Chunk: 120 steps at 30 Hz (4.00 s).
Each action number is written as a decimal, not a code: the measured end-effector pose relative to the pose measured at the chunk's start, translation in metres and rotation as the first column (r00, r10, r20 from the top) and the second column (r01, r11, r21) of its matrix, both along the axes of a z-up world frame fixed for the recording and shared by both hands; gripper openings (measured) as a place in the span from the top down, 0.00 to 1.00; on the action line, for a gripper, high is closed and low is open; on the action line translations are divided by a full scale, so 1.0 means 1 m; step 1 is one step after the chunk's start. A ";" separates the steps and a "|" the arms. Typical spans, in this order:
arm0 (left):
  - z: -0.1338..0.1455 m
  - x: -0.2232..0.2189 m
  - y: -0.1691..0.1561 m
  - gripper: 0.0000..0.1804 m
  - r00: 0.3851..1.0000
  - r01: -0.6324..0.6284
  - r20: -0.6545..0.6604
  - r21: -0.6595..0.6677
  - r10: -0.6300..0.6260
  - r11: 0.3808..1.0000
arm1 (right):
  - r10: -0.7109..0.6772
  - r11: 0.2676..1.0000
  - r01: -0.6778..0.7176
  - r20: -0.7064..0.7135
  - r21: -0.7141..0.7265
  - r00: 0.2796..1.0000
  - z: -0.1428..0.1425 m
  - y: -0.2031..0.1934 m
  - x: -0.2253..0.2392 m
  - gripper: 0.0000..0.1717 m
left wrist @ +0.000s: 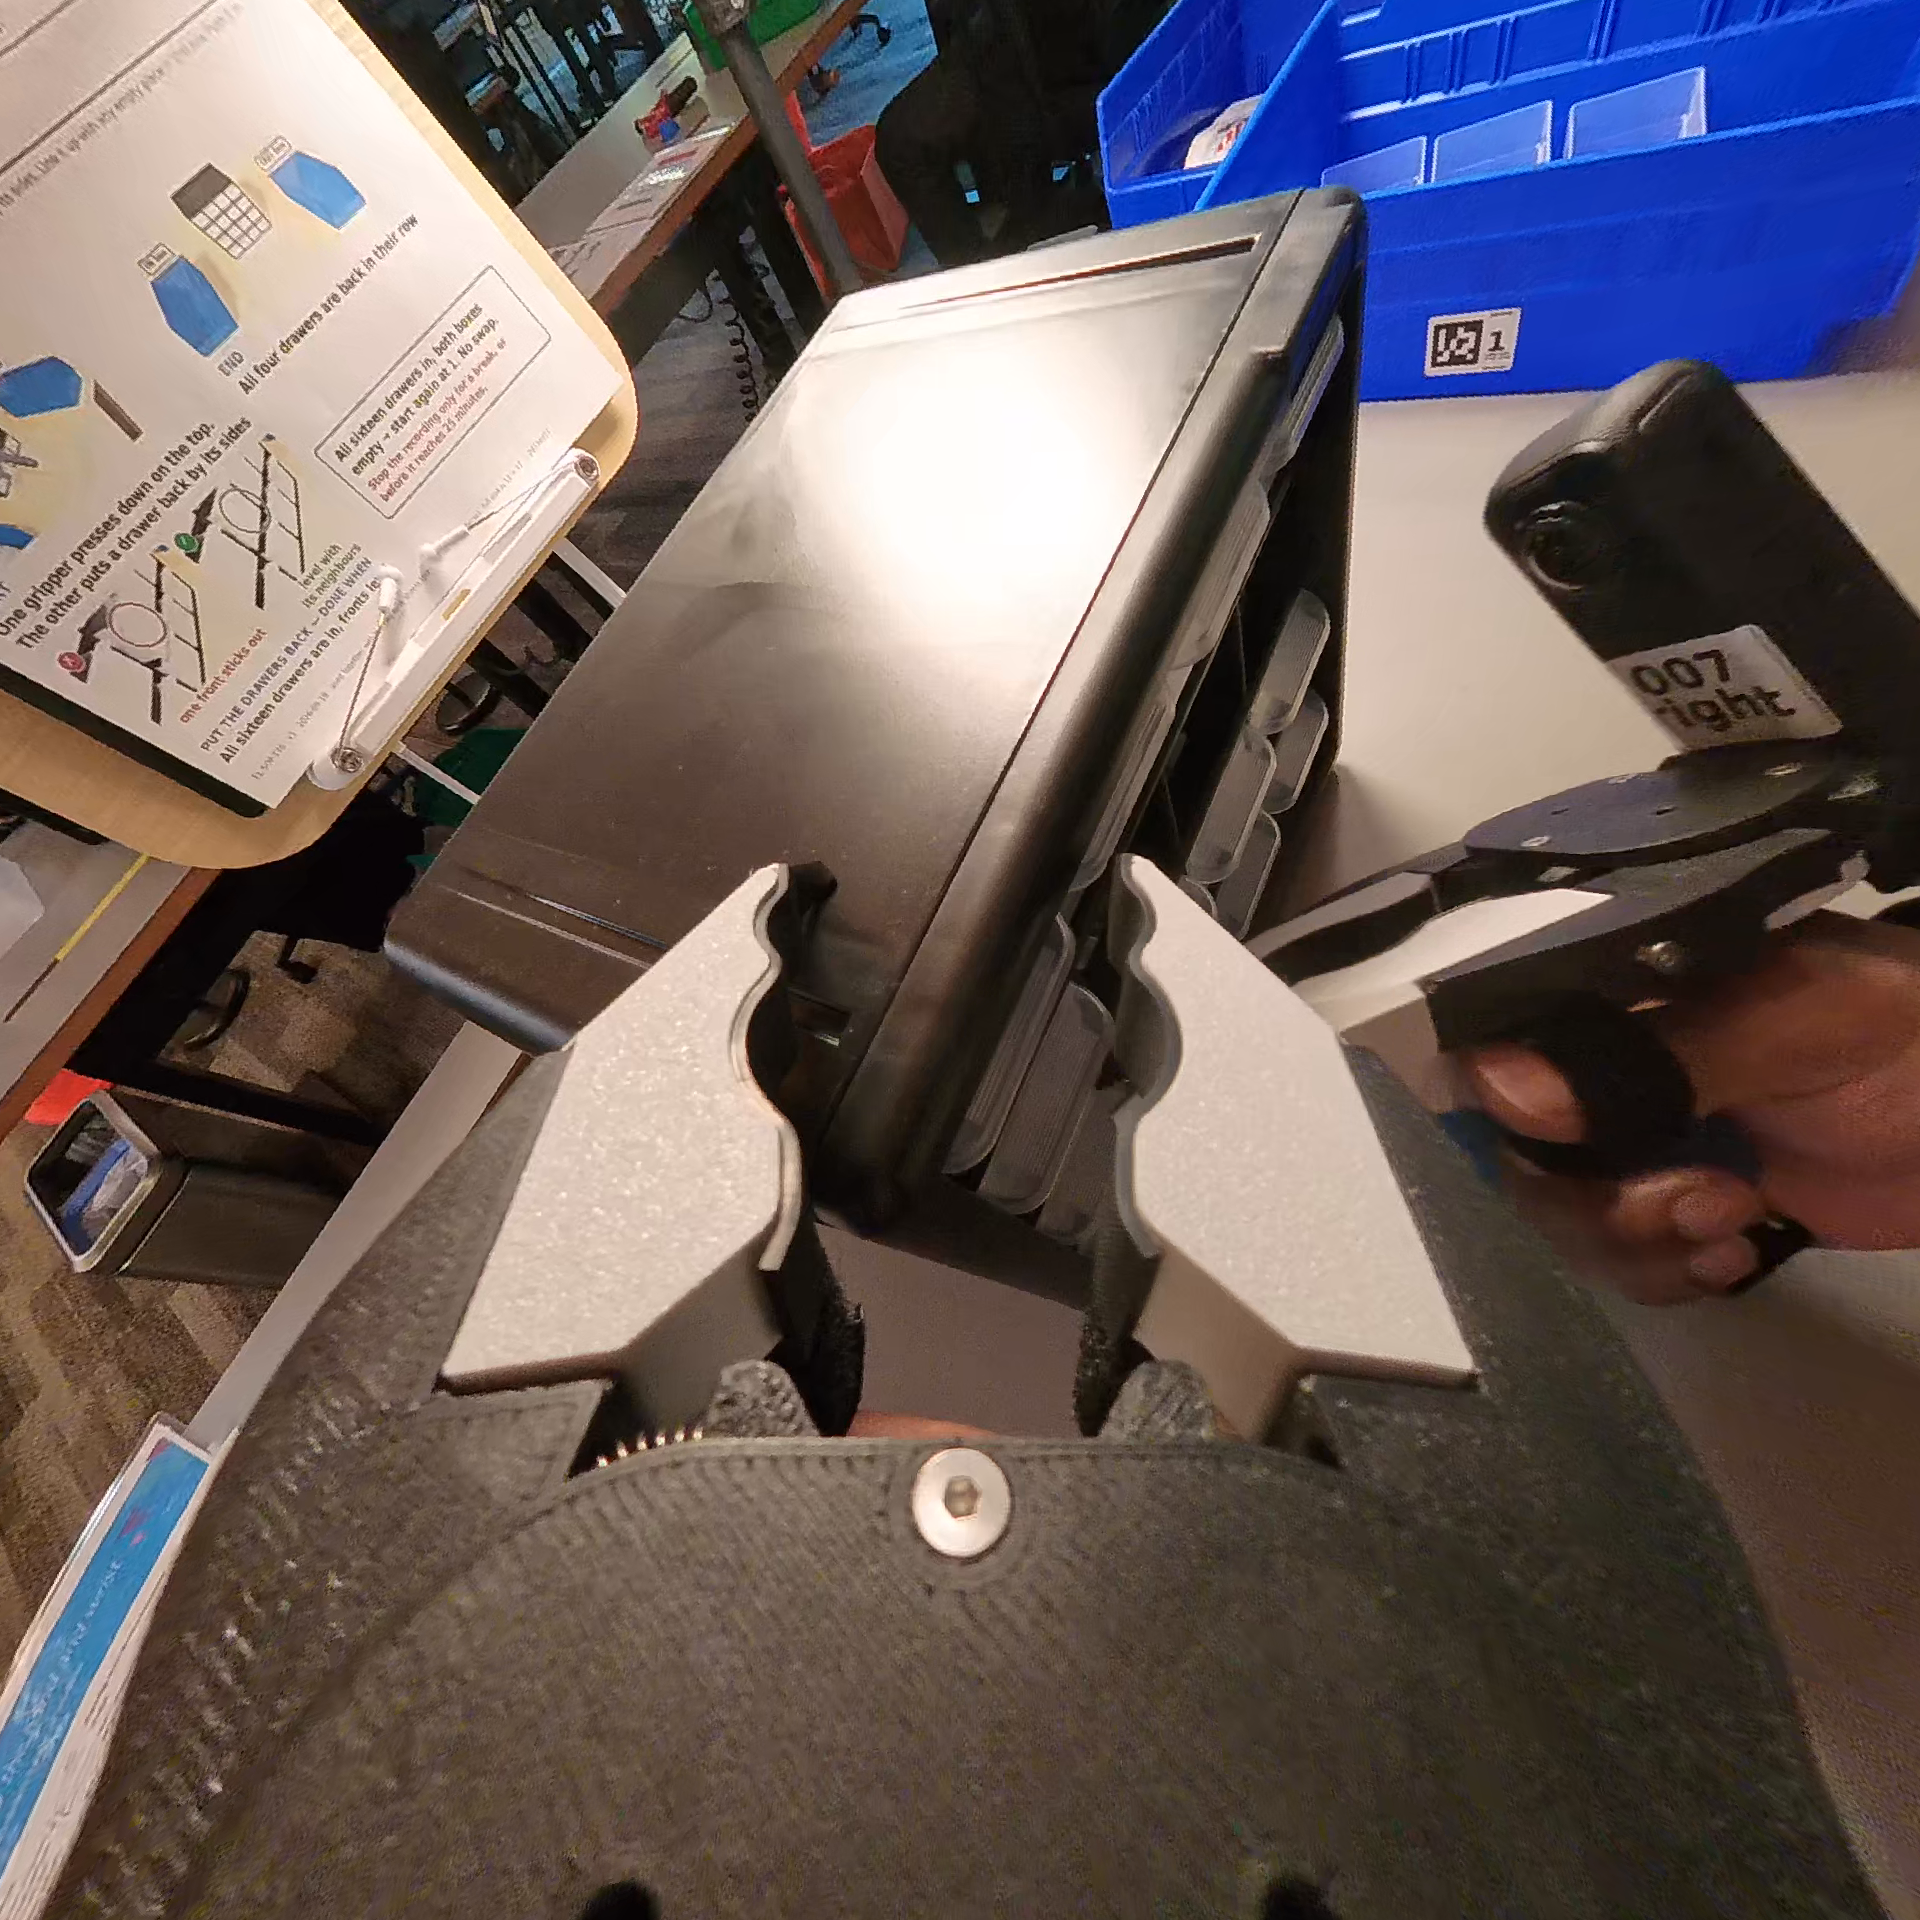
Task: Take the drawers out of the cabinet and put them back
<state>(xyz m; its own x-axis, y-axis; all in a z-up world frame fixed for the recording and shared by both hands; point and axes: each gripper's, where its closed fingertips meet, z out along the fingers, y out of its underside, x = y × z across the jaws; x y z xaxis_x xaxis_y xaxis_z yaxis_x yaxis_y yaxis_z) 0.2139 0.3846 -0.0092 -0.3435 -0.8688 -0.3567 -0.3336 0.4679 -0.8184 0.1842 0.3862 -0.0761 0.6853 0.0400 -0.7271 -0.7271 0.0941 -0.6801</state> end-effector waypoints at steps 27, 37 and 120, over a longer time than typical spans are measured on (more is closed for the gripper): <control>-0.001 0.001 0.000 0.67 1.000 -0.009 -0.002 0.018 0.009 1.000 | 0.139 0.951 -0.099 -0.120 0.293 0.983 0.020 -0.085 -0.081 0.97; -0.001 0.001 -0.001 0.65 1.000 -0.008 0.000 0.017 0.008 1.000 | 0.160 0.965 -0.106 -0.217 0.241 0.963 0.011 -0.128 -0.078 0.99; -0.002 0.002 0.001 0.63 1.000 -0.022 0.003 0.043 0.022 0.999 | 0.027 0.471 0.529 0.611 -0.706 0.791 -0.084 -0.399 0.277 0.89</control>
